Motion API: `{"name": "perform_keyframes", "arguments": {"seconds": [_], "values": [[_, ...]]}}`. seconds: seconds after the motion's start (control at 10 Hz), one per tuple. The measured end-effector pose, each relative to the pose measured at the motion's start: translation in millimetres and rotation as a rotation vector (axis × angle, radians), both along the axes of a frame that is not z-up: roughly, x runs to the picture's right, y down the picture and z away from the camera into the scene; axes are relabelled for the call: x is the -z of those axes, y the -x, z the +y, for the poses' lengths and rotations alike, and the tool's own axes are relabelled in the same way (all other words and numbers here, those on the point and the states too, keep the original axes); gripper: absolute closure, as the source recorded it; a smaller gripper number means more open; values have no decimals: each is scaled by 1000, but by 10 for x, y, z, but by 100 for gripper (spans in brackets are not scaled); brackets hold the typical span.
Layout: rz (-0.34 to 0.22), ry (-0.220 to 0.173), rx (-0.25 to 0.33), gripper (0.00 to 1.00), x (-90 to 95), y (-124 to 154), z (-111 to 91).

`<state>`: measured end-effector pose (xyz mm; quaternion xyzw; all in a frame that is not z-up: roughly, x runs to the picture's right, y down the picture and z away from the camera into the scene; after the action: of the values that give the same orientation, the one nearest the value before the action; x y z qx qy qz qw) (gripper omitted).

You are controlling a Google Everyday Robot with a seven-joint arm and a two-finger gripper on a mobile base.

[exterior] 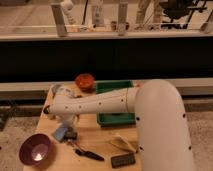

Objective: Place sponge in table surface

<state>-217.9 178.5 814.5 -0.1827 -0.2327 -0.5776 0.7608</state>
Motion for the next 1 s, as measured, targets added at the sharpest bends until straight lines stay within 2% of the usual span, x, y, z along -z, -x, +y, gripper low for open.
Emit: {"name": "perform_keyframes", "arguments": {"seconds": [0.6, 1.0], "values": [[-11, 32, 101, 20, -146, 163, 99], [28, 66, 110, 21, -300, 198, 218]]}}
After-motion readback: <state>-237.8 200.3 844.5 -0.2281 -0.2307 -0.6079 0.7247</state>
